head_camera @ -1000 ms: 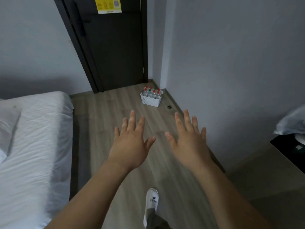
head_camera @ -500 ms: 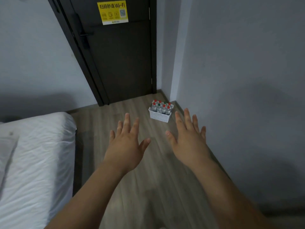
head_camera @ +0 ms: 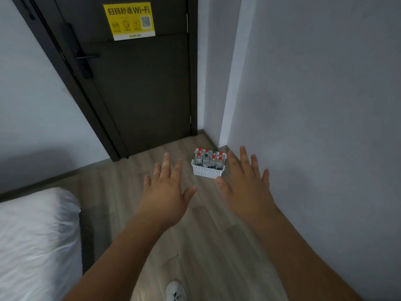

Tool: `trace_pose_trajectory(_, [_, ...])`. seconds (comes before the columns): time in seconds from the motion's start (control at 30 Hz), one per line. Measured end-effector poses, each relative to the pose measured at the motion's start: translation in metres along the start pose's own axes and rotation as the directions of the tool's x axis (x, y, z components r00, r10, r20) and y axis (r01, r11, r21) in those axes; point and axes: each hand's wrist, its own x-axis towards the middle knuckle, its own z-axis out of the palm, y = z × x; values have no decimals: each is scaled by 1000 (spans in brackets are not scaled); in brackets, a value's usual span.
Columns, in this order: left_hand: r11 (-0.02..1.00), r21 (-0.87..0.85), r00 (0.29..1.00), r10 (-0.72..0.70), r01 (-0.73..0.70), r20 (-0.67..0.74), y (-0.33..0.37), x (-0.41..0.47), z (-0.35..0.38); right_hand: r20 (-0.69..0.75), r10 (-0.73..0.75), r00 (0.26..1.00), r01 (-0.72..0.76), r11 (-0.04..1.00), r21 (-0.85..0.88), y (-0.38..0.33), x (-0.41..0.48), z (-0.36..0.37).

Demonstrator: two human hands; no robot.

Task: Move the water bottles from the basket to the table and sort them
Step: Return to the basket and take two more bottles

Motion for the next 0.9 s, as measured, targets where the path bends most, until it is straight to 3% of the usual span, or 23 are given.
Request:
trace_pose_trajectory(0.4, [989,-10,988,149,-149,42,-42,168,-23,38,158,987,-157,987,-45,-32,143,13])
trace_pose_trajectory(0.9, [993,39,987,108,-114,118,-29,414,-44,102,154,983,-155,988,-4,0,387,17])
